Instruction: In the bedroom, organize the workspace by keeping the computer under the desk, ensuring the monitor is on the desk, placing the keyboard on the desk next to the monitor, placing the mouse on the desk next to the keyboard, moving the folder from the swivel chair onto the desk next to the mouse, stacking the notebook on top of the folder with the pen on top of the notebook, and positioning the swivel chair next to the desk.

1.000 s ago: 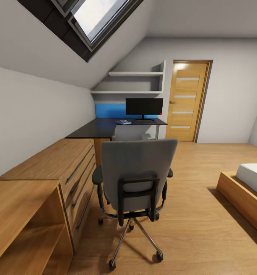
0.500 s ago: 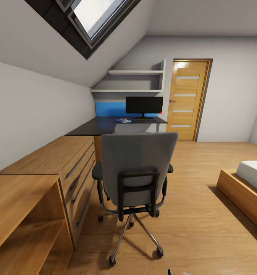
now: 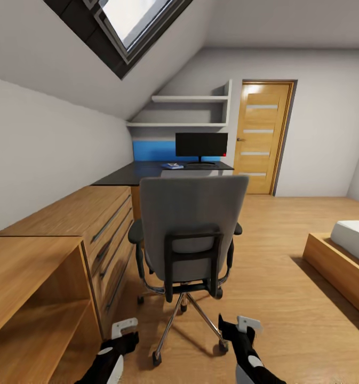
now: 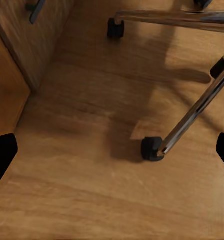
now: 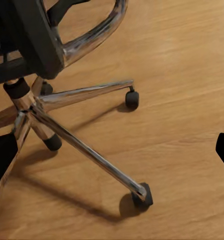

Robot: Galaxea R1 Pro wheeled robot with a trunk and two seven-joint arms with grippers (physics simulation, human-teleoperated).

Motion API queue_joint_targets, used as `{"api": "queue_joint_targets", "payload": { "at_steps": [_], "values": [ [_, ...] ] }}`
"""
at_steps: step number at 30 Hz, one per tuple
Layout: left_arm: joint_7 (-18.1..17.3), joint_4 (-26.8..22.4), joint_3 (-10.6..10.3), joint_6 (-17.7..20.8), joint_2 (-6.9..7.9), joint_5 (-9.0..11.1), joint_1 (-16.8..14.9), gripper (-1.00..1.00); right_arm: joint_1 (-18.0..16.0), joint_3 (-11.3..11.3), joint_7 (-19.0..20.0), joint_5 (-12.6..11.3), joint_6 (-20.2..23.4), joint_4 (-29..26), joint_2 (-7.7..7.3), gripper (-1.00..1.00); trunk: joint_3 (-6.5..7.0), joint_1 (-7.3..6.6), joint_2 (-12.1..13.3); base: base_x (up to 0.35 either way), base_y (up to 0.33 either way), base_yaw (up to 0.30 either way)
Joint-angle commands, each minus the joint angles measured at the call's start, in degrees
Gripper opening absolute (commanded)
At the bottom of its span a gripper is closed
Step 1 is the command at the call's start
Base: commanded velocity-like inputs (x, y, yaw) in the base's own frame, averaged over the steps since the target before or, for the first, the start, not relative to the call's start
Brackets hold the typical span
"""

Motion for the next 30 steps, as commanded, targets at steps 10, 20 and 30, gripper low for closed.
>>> {"api": "queue_joint_targets", "payload": {
  "at_steps": [10,20,30],
  "values": [
    [-0.29,0.13,0.34,5.41,-0.19,-0.56,-8.7,1.0,-9.02,0.58,-0.55,-0.1,7.95,-0.06,0.16,1.0,-1.87,2.19,-4.05,0.0,0.0,0.0],
    [-0.7,4.59,0.23,5.61,-0.19,-0.61,-10.32,1.0,-11.42,1.09,-0.39,1.25,8.8,0.34,0.24,1.0,-3.96,3.03,-5.35,0.0,0.0,0.0],
    [-0.71,4.17,0.06,5.49,-0.19,-0.6,-10.44,1.0,-11.55,0.98,-0.22,3.17,8.57,0.49,0.08,1.0,-6.18,3.29,-5.48,0.0,0.0,0.0]
  ]
}}
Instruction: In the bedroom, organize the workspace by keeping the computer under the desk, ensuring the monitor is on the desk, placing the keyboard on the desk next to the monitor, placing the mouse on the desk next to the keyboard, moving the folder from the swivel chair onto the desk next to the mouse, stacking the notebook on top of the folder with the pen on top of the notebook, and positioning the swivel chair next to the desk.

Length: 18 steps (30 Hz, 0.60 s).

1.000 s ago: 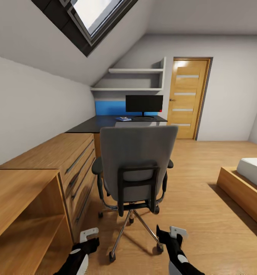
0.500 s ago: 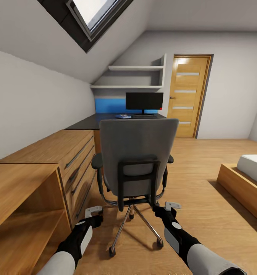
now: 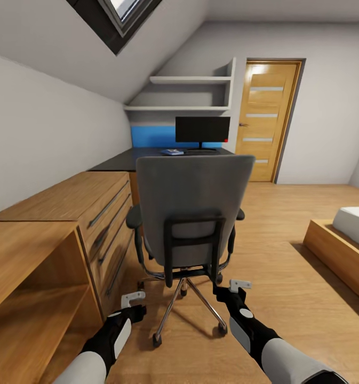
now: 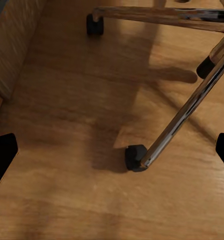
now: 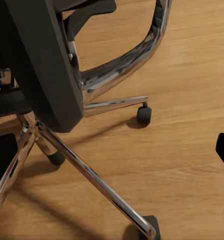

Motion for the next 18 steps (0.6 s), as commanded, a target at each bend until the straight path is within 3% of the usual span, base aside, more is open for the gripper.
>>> {"api": "queue_joint_targets", "payload": {
  "at_steps": [1,7,15,18],
  "values": [
    [-0.04,-1.28,0.18,0.36,-0.07,-0.57,-0.01,1.0,-0.05,0.46,-0.29,-0.32,-0.33,0.01,-0.07,1.0,-0.29,0.01,-0.04,0.0,0.0,0.0],
    [-1.58,-3.61,-1.56,0.28,-0.07,-0.5,0.0,1.0,-0.05,0.46,-0.16,-0.21,-1.26,-0.01,-0.13,1.0,-0.29,0.01,-0.04,0.0,0.0,0.0],
    [-10.19,-4.12,-3.32,-1.48,-0.07,-0.45,0.01,1.0,0.08,0.93,0.04,2.43,-2.55,-0.11,0.07,1.0,-0.29,0.01,-0.04,0.0,0.0,0.0],
    [-17.18,-4.09,-6.83,-6.51,-0.07,-0.39,0.01,1.0,0.13,1.2,0.06,5.85,-2.85,-0.11,0.18,1.0,-0.29,0.01,-0.04,0.0,0.0,0.0]
  ]
}}
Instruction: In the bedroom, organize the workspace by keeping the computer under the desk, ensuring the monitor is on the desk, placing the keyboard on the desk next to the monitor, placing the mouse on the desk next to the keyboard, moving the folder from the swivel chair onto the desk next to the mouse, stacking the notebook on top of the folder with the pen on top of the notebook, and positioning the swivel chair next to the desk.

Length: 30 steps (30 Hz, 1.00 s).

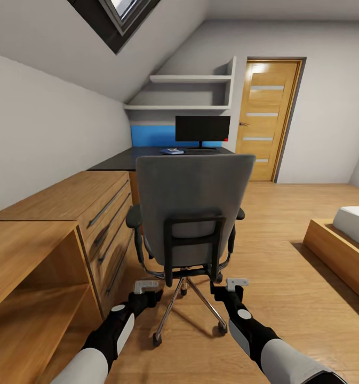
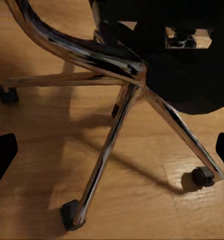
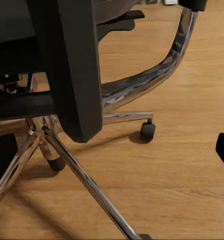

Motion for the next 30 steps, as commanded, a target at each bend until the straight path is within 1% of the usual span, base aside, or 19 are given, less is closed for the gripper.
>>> {"api": "queue_joint_targets", "payload": {
  "at_steps": [1,6,7,13,17,18,26,30],
  "values": [
    [-1.05,-0.02,0.12,0.0,-0.08,-0.59,-0.02,1.0,-0.03,0.51,-0.31,-0.28,-0.23,0.04,-0.02,1.0,-0.06,-0.01,-0.03,0.0,0.0,0.0],
    [-2.76,1.98,-0.94,-1.04,-0.08,-0.63,-0.02,1.0,0.01,0.51,-0.31,0.31,-0.26,0.04,-0.05,1.0,-0.06,-0.01,-0.03,0.0,0.0,0.0],
    [-3.12,3.0,-1.19,-1.3,-0.08,-0.61,-0.02,1.0,0.02,0.48,-0.29,0.48,-0.27,0.04,-0.09,1.0,-0.06,-0.01,-0.03,0.0,0.0,0.0],
    [-3.06,4.4,-1.45,-1.33,-0.08,-0.65,-0.02,1.0,0.04,0.48,-0.24,0.56,-0.28,0.04,-0.11,1.0,-0.06,-0.01,-0.03,0.0,0.0,0.0],
    [-2.87,5.53,-2.14,-1.09,-0.08,-0.66,-0.02,1.0,0.09,0.48,-0.22,0.61,-0.29,0.04,-0.14,1.0,-0.06,-0.01,-0.03,0.0,0.0,0.0],
    [-2.78,5.87,-2.59,-0.97,-0.08,-0.67,-0.02,1.0,0.1,0.48,-0.22,0.64,-0.29,0.04,-0.15,1.0,-0.06,-0.01,-0.03,0.0,0.0,0.0],
    [-2.54,6.12,-3.55,-0.87,-0.08,-0.62,-0.05,1.0,0.11,0.48,-0.22,0.76,-0.39,0.04,-0.26,1.0,-0.06,-0.01,-0.03,0.0,0.0,0.0],
    [-2.19,4.56,-3.79,-0.84,-0.08,-0.56,-0.08,1.0,0.12,0.48,-0.22,0.78,-0.46,0.04,-0.33,1.0,-0.06,-0.01,-0.03,0.0,0.0,0.0]
  ]
}}
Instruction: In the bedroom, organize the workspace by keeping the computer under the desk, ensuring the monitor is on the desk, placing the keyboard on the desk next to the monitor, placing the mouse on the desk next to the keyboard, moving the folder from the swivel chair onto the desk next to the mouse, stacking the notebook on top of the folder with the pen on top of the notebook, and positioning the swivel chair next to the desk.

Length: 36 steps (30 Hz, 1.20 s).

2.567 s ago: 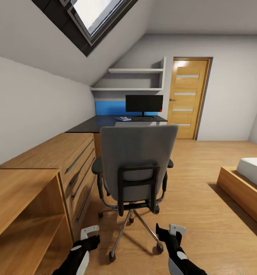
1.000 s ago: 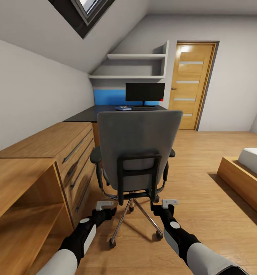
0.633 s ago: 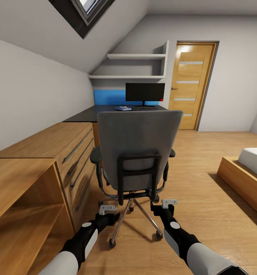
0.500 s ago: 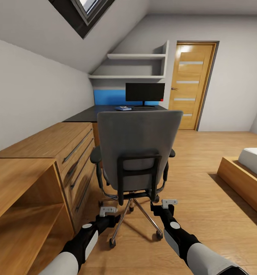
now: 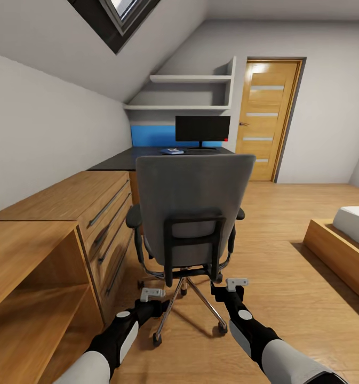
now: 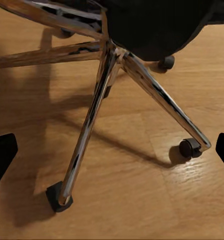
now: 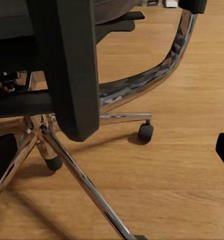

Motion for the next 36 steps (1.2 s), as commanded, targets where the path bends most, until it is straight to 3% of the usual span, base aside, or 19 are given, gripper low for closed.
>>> {"api": "queue_joint_targets", "payload": {
  "at_steps": [1,5,15,23,36],
  "values": [
    [-0.25,-1.66,0.43,0.36,-0.07,-0.55,-0.01,1.0,-0.05,0.49,-0.32,-0.5,-0.24,0.01,-0.06,1.0,-0.06,-0.01,-0.02,0.0,0.0,0.0],
    [-0.25,-3.67,0.32,0.4,-0.07,-0.15,0.02,1.0,-0.05,0.49,-0.28,-0.49,-0.28,0.02,-0.11,1.0,-0.06,-0.01,-0.02,0.0,0.0,0.0],
    [-0.78,1.33,-0.23,-1.62,-0.07,0.07,0.05,1.0,-0.05,0.5,-0.27,-0.42,-0.29,0.12,-0.13,1.0,-0.06,-0.01,-0.02,0.0,0.0,0.0],
    [-1.14,4.03,-0.5,-9.14,-0.07,0.08,0.06,1.0,-0.03,0.5,0.23,-0.35,-0.29,0.13,-0.2,1.0,-0.06,-0.01,-0.02,0.0,0.0,0.0],
    [-1.14,4.89,-0.57,-10.61,-0.07,0.01,0.06,1.0,0.03,0.57,1.62,-0.32,-0.29,0.13,-0.22,1.0,-0.06,-0.01,-0.02,0.101,-0.115,0.0]
  ]
}}
